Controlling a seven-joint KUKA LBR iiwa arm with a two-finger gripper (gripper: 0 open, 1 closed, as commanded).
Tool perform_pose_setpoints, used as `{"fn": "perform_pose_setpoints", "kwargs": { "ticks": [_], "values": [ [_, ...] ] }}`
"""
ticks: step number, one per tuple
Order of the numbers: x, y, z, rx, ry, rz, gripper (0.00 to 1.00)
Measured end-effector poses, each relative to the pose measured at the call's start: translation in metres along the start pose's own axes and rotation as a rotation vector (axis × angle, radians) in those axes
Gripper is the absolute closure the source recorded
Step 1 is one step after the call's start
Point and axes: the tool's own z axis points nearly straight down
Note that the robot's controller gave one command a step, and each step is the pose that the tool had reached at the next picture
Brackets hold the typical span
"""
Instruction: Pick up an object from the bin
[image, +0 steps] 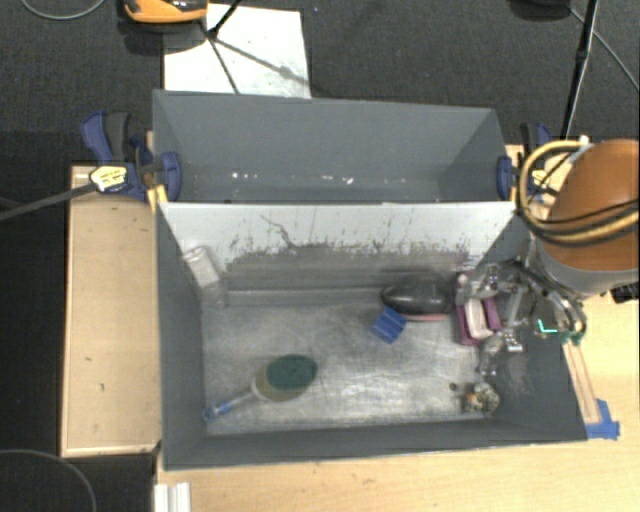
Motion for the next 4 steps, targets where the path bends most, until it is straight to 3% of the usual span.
{"fn": "perform_pose_setpoints", "kwargs": {
  "ticks": [1,2,3,4],
  "values": [
    [-0.036,0.052,0.133,-0.001,-0.014,-0.076,0.00],
    [-0.071,0.096,0.017,-0.002,-0.017,0.027,0.00],
    [-0.057,0.141,0.133,-0.001,-0.011,0.104,0.00],
    [-0.060,0.139,0.129,-0.001,-0.018,0.103,1.00]
  ]
}}
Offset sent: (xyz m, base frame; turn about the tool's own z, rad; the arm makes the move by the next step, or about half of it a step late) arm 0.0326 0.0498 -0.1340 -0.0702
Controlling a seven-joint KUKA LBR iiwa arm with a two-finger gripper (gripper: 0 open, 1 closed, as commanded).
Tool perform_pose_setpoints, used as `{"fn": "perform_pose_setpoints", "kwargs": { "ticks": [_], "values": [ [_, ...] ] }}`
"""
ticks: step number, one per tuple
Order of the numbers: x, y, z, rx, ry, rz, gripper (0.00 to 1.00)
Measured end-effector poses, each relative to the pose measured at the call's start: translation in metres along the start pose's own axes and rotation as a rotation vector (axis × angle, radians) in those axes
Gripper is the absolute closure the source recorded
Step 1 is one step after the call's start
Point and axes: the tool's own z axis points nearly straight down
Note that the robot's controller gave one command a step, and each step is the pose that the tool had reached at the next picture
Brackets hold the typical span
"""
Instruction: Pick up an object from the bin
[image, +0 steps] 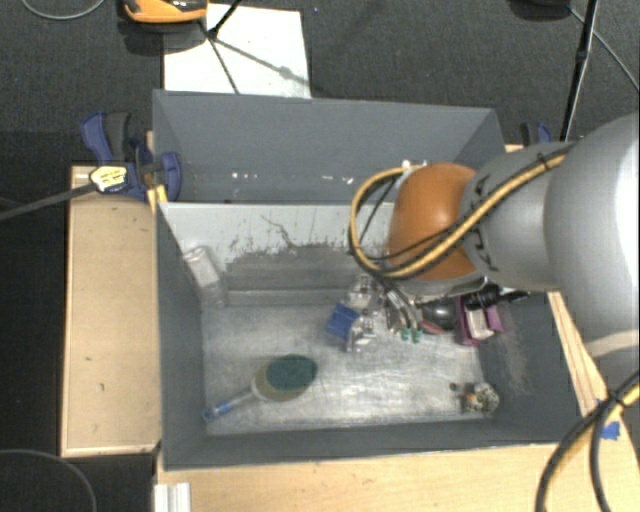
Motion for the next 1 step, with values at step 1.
{"fn": "perform_pose_setpoints", "kwargs": {
  "ticks": [1],
  "values": [
    [-0.0008,-0.0152,-0.1251,0.001,0.003,-0.014,1.00]
  ]
}}
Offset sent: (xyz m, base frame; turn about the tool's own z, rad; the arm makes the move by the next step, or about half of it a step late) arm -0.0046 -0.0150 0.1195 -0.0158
